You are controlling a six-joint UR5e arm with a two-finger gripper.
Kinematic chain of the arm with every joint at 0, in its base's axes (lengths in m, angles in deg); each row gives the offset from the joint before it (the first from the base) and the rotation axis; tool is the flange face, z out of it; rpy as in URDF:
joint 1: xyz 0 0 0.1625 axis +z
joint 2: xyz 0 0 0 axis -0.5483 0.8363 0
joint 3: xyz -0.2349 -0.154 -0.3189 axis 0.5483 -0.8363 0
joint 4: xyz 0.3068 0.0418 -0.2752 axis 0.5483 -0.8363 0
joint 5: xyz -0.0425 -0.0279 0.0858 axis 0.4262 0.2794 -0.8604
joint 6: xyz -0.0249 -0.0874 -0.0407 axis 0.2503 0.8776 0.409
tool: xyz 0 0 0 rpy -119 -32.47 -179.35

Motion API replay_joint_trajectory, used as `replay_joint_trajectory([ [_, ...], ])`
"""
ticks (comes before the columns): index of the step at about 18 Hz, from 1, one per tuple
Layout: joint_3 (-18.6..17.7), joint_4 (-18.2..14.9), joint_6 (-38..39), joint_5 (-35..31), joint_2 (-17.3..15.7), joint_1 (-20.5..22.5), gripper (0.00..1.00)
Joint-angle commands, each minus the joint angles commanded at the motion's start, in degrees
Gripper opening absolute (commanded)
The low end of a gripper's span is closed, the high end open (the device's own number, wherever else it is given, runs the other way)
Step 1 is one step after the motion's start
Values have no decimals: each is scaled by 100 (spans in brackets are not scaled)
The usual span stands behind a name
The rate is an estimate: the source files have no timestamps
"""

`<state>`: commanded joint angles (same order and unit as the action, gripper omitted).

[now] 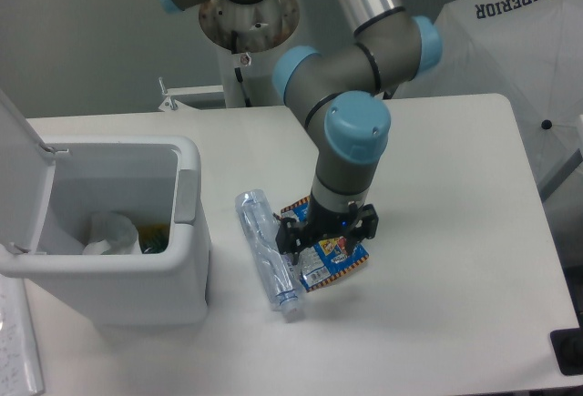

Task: Place the trash in the trash can
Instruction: 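Close the gripper around the clear plastic water bottle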

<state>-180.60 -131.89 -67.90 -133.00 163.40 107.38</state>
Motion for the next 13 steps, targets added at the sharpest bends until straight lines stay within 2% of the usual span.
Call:
replay_joint_trajectory([
  [13, 61, -9, 123, -53, 264, -255, 100],
])
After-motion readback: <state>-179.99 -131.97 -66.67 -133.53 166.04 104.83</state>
